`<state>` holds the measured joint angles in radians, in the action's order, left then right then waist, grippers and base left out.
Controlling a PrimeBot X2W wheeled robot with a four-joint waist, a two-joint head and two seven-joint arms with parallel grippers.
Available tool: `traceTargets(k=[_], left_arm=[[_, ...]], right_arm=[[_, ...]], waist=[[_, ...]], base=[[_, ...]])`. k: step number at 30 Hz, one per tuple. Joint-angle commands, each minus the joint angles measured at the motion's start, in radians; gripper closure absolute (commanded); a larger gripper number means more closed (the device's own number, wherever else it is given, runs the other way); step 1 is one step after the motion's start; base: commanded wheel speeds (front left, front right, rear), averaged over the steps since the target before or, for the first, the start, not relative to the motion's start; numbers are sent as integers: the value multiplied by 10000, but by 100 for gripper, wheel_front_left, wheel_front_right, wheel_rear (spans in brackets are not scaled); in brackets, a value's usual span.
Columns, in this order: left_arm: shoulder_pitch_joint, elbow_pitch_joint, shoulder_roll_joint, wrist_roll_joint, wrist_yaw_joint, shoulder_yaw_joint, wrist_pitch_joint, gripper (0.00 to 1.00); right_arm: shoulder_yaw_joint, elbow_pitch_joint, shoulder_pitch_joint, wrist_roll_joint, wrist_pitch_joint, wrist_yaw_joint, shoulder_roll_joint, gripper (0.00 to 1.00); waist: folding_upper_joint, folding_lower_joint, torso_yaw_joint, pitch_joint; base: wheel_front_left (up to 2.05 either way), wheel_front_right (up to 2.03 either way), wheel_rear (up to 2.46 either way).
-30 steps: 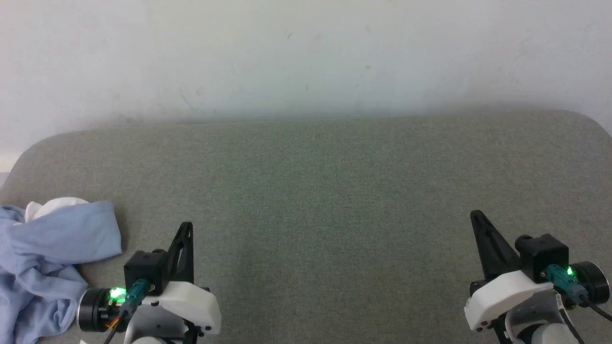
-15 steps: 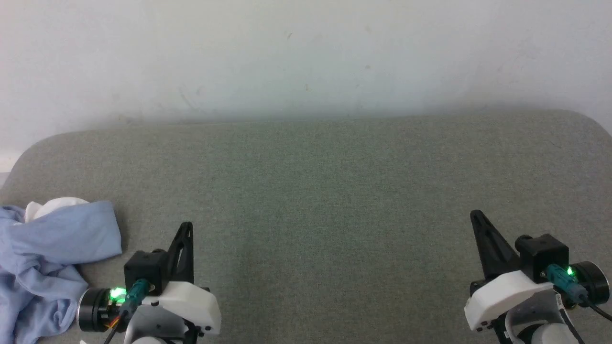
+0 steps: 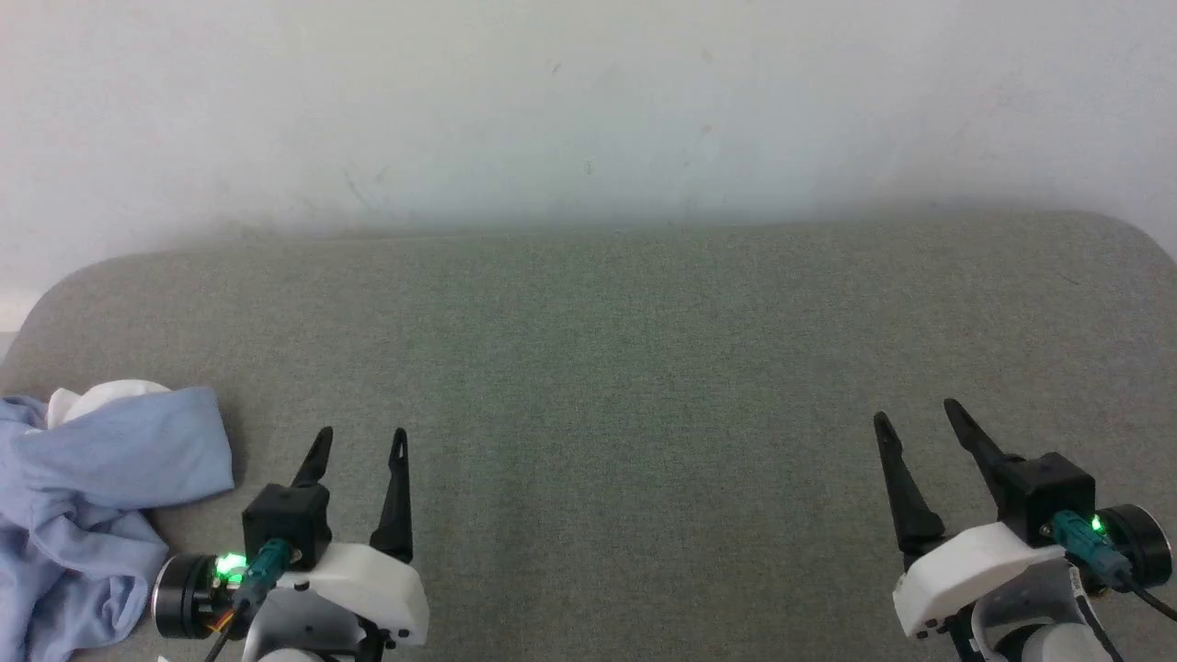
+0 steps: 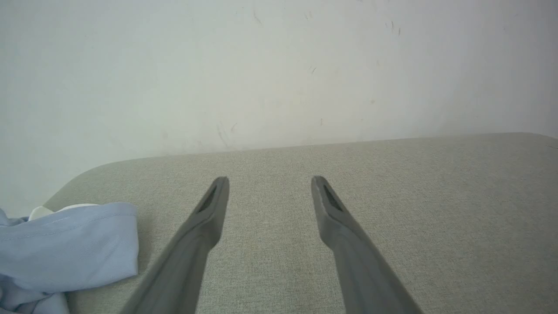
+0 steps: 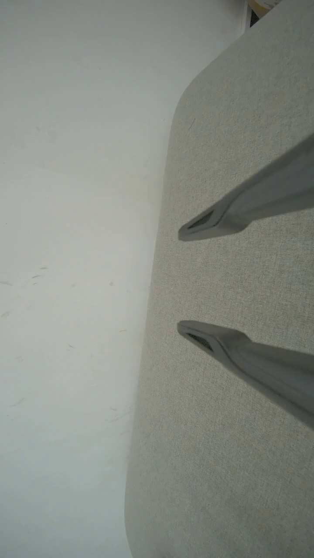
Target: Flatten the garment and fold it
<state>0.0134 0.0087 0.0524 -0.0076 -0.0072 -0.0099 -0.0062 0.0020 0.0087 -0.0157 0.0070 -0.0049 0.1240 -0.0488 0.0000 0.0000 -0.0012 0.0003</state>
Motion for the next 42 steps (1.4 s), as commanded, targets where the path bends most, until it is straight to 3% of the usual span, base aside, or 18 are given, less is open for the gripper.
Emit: traceTargets(k=[1, 20, 42], left_arm=[[-80, 25, -1, -80, -21, -37, -91, 0], [-237, 125, -5, -468, -80, -49, -488, 0], [-344, 287, -9, -755, -102, 223, -948, 0]], right_arm=[[-29, 21, 12, 33, -108, 4, -1, 0], [-121, 88, 42, 201, -505, 14, -3, 0], [-5, 251, 195, 99, -964, 26, -5, 0]], waist=[[0, 0, -2, 0], [0, 0, 309, -4], [0, 0, 1730, 157]], base=[[0, 0, 0], [0, 0, 0], [0, 0, 0]])
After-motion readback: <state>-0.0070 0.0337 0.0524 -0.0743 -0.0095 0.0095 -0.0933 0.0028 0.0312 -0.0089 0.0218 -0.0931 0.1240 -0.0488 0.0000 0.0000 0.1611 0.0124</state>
